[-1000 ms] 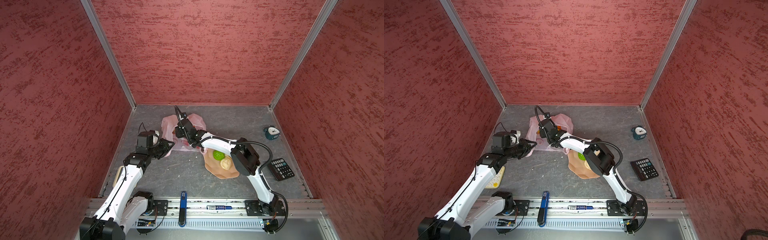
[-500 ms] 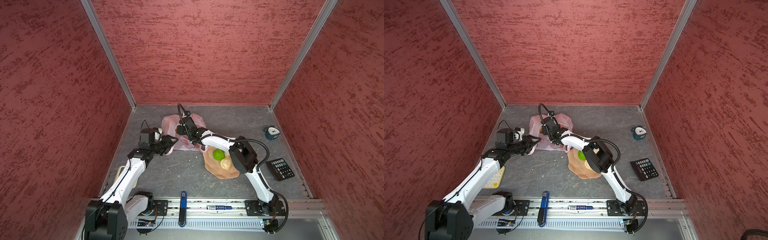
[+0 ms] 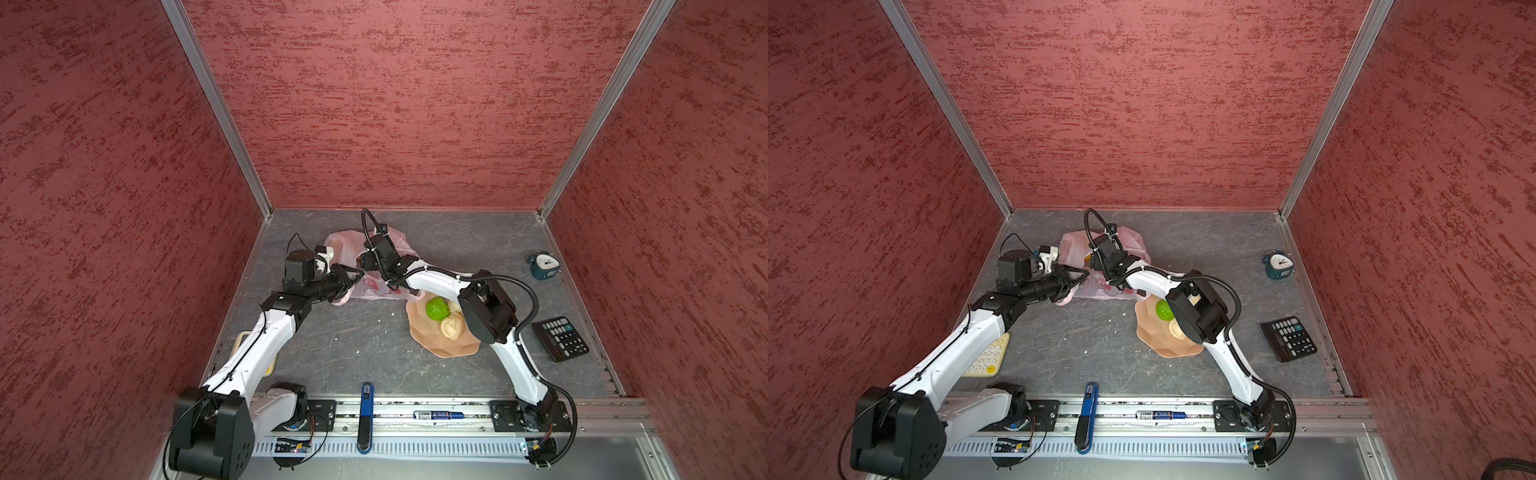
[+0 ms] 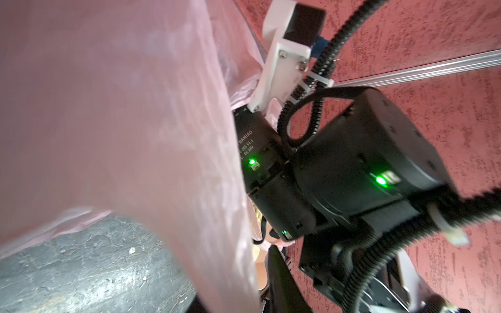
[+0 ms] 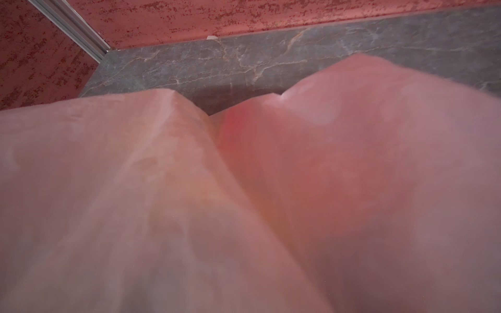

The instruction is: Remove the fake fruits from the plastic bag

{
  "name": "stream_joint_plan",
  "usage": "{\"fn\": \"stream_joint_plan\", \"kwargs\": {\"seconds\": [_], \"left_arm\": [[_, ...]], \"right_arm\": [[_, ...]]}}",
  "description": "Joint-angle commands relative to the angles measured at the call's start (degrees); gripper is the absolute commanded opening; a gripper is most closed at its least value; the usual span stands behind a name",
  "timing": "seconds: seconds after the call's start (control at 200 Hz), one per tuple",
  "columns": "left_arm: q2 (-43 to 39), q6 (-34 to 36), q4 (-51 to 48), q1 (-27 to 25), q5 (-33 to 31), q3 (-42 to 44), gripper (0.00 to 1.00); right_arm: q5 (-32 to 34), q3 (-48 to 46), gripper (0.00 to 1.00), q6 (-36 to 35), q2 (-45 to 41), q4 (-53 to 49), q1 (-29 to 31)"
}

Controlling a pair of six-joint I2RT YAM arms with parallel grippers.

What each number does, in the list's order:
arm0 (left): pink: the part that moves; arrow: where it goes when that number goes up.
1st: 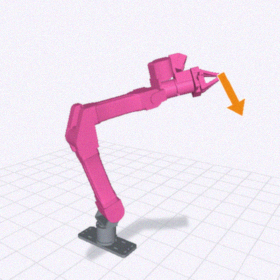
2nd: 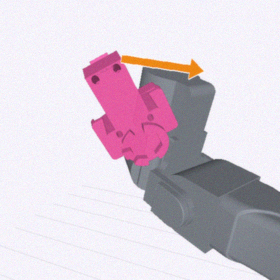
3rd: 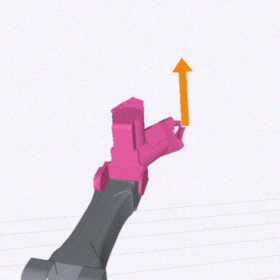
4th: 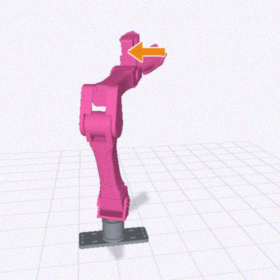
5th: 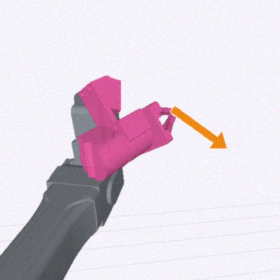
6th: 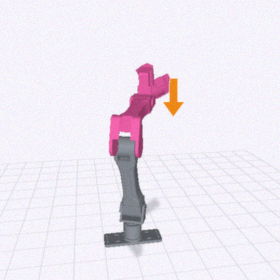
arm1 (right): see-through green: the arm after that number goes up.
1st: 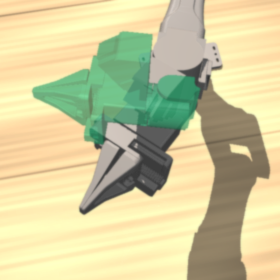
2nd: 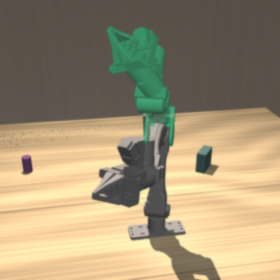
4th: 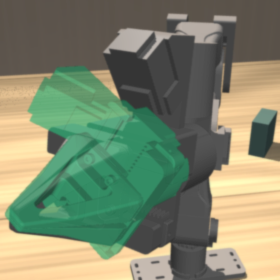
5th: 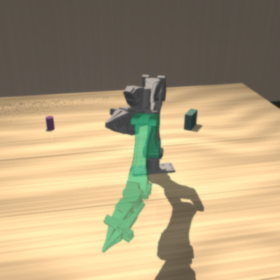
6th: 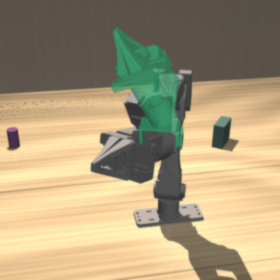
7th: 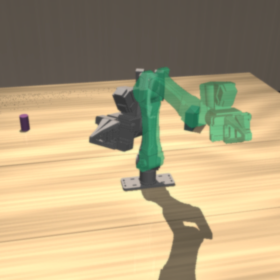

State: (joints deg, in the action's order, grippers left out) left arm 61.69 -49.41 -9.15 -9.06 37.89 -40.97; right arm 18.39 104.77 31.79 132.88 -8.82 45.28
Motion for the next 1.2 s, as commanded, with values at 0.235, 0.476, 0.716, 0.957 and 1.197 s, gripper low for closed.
{"fn": "stream_joint_plan", "kwargs": {"seconds": [0.235, 0.476, 0.716, 0.957, 1.197], "left_arm": [[-5.5, -2.0, 0.9, -0.7, 1.0, 2.7, 0.27], [-3.4, -1.5, 2.6, -2.0, 0.7, 2.9, 0.38], [-1.2, 6.7, 0.4, -7.4, -1.7, -1.5, 0.63], [-1.9, 13.7, -2.4, -15.8, -7.7, -4.7, 0.7], [2.8, 19.3, -9.4, -19.7, -11.9, -9.1, 0.71]], "right_arm": [[1.7, 0.2, 0.84, 1.6, -0.9, -0.2, -3.7], [-1.2, 3.6, 0.86, 1.2, 1.7, -1.4, -4.4], [-3.6, 1.7, 0.86, 2.1, 0.7, -0.2, -4.4], [-4.3, 0.6, 0.85, 2.1, -0.3, 0.2, -4.4], [-4.6, -0.2, 0.85, 1.8, -1.3, 0.6, -4.3]]}}
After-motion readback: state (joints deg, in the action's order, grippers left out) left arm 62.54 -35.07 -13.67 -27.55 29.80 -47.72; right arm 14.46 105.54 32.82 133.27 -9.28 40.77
